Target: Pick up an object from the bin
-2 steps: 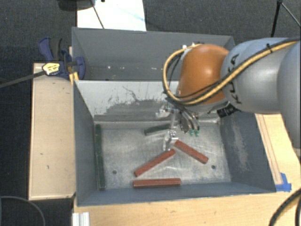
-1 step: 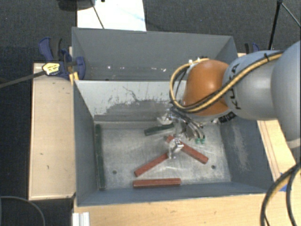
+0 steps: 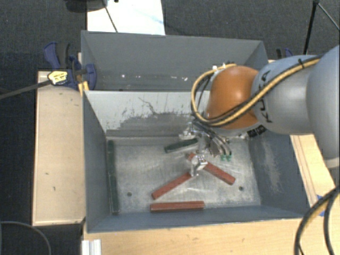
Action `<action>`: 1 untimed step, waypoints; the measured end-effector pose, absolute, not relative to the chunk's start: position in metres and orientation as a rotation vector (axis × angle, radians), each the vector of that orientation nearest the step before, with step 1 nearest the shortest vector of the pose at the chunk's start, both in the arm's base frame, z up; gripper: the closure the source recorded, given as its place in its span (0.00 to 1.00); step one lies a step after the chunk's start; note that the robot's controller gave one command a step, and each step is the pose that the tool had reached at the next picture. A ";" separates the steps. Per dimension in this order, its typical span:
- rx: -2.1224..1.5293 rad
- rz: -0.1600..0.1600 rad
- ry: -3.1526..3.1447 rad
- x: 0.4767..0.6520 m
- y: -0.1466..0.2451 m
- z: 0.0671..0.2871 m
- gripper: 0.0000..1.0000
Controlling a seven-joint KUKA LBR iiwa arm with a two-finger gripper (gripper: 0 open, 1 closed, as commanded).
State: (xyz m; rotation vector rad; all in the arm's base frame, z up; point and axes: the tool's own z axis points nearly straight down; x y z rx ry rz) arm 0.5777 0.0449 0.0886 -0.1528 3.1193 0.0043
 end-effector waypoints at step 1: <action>-0.079 0.002 3.136 0.568 0.041 0.096 0.00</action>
Offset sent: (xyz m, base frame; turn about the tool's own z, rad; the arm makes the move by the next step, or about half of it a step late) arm -0.0014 0.0071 -0.0186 -0.0525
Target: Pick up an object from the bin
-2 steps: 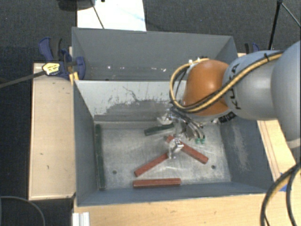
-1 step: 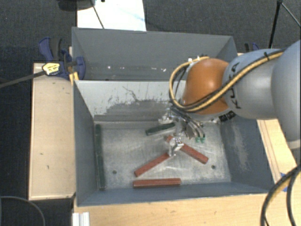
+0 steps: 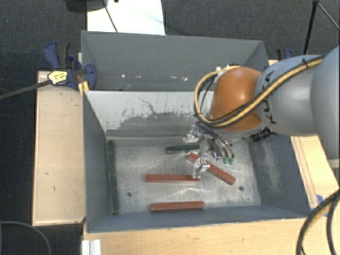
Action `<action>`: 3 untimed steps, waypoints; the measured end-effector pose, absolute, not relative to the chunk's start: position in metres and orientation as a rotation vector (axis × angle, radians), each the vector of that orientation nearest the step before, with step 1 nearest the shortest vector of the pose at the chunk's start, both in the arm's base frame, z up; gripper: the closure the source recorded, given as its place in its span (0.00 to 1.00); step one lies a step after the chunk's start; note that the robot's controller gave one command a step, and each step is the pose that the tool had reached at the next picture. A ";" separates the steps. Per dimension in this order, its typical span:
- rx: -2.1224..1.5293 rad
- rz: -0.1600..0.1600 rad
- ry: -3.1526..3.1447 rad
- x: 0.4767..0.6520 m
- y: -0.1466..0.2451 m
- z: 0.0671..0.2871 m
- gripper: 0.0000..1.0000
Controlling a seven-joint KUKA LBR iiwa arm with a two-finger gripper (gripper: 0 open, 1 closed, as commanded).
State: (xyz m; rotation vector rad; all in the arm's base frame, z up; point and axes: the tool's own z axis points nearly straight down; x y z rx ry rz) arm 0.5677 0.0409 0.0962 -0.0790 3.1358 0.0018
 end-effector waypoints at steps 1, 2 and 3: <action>-0.233 0.000 3.121 0.580 0.051 0.074 0.00; -0.055 0.006 3.122 0.571 0.014 0.076 1.00; -0.054 0.006 3.122 0.571 0.014 0.076 1.00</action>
Offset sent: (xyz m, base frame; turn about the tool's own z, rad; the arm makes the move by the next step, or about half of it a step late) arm -0.0028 -0.0294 -0.0262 0.0138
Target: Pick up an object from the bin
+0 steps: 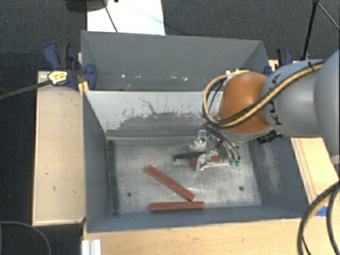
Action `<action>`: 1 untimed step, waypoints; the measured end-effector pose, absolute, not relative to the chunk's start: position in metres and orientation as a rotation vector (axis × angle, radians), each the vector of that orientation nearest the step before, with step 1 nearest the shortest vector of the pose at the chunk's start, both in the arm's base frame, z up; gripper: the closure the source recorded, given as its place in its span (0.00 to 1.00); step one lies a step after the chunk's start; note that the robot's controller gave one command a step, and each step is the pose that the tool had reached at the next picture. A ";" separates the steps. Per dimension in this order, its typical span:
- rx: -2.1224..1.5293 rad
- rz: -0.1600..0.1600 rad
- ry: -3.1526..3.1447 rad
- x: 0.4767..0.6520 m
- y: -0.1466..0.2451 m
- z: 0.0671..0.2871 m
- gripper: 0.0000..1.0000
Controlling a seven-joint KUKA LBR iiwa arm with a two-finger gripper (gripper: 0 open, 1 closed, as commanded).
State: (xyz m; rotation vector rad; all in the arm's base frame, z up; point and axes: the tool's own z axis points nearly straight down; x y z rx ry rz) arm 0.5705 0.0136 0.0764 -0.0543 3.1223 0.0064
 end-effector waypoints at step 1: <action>-0.055 0.006 3.124 0.571 0.014 0.077 1.00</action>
Offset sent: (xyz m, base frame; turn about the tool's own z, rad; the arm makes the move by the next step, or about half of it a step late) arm 0.0001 -0.0001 0.0082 0.0000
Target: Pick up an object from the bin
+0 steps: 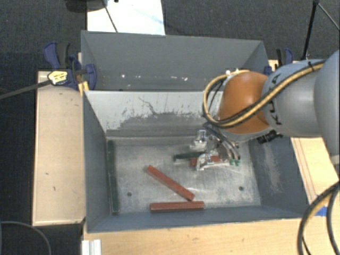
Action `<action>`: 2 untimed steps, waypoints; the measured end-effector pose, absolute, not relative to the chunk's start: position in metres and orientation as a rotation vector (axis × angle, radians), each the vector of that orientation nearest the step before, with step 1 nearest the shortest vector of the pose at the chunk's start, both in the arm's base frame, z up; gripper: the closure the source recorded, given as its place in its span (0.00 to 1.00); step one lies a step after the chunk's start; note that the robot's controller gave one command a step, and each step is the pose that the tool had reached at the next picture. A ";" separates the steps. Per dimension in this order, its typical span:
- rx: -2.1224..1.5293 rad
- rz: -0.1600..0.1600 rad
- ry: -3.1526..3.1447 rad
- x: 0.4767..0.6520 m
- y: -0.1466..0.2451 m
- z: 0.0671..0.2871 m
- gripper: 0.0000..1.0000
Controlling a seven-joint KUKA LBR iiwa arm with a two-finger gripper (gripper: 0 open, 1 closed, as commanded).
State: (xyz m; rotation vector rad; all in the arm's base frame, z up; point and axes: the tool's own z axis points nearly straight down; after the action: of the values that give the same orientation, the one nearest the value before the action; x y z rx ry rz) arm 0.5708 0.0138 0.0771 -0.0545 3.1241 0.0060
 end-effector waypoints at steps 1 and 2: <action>-0.055 0.004 3.129 0.571 0.014 0.079 1.00; -0.055 0.002 3.141 0.568 0.013 0.085 1.00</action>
Offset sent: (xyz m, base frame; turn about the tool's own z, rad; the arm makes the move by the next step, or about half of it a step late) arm -0.0001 0.0001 0.1011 0.0000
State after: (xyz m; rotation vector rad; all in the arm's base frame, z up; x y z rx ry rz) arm 0.5678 0.0132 0.0846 -0.0551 3.1413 0.0022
